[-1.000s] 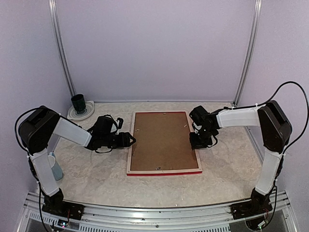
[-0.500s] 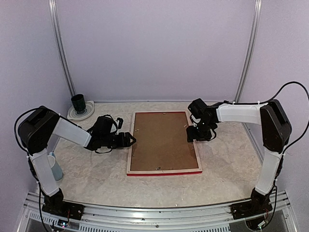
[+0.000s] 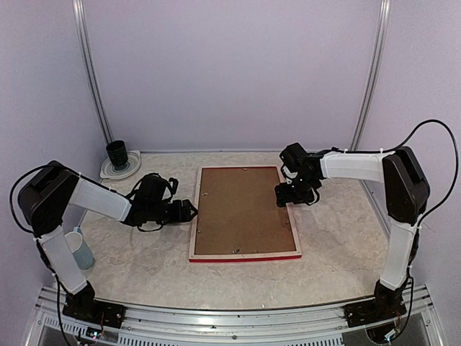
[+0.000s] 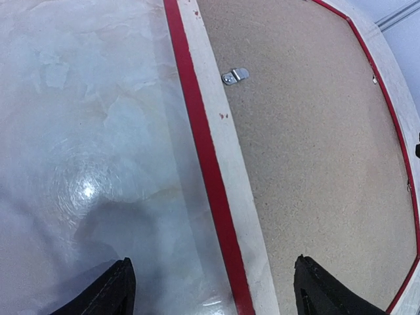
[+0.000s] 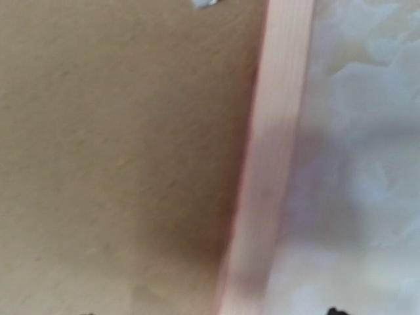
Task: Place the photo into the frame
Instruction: Press the fastener onto the backboard.
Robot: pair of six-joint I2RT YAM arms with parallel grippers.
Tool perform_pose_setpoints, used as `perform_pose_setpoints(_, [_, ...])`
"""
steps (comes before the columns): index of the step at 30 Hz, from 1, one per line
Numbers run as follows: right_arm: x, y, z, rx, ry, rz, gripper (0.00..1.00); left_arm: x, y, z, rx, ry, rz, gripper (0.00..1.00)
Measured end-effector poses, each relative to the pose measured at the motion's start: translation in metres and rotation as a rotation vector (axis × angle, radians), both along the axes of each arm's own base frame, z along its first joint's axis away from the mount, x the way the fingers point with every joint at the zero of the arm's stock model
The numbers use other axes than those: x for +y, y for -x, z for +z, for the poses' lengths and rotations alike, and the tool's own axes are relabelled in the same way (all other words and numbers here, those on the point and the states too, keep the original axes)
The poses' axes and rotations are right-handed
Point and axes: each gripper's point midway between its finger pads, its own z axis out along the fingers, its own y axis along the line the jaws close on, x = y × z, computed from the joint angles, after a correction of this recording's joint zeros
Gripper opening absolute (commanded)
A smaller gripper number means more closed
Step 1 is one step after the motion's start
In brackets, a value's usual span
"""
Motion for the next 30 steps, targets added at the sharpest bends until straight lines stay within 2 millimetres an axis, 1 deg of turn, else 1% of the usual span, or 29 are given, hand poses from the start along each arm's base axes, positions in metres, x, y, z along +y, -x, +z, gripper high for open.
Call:
perform_pose_setpoints(6, [-0.015, -0.022, 0.004, -0.043, -0.023, -0.011, 0.77, -0.002, 0.014, -0.001, 0.014, -0.051, 0.002, 0.94])
perform_pose_setpoints(7, [-0.018, -0.026, 0.006, -0.052, -0.03, -0.014, 0.77, -0.001, 0.015, -0.001, 0.018, -0.054, 0.007, 0.98])
perform_pose_setpoints(11, [-0.027, -0.038, 0.01, -0.079, -0.049, -0.019, 0.84, 0.003, 0.008, 0.003, 0.021, -0.068, 0.032, 0.99])
perform_pose_setpoints(14, [-0.03, -0.045, 0.013, -0.095, -0.061, -0.014, 0.89, -0.002, -0.008, 0.02, -0.008, -0.056, 0.046, 0.99])
perform_pose_setpoints(17, [-0.031, -0.054, 0.018, -0.113, -0.069, -0.015, 0.97, -0.01, -0.033, 0.042, -0.059, -0.027, 0.061, 0.99])
perform_pose_setpoints(19, [-0.029, -0.06, 0.02, -0.125, -0.073, -0.012, 0.98, -0.013, -0.049, 0.05, -0.081, -0.014, 0.073, 0.99])
perform_pose_setpoints(22, [-0.026, -0.07, 0.022, -0.144, -0.078, -0.004, 0.99, -0.013, -0.068, 0.05, -0.087, -0.011, 0.089, 0.99])
perform_pose_setpoints(24, [-0.024, -0.072, 0.022, -0.149, -0.082, -0.002, 0.99, -0.01, -0.079, 0.044, -0.079, -0.015, 0.099, 0.99])
perform_pose_setpoints(30, [-0.022, -0.075, 0.02, -0.151, -0.089, 0.002, 0.98, -0.01, -0.101, 0.026, -0.049, -0.041, 0.1, 0.98])
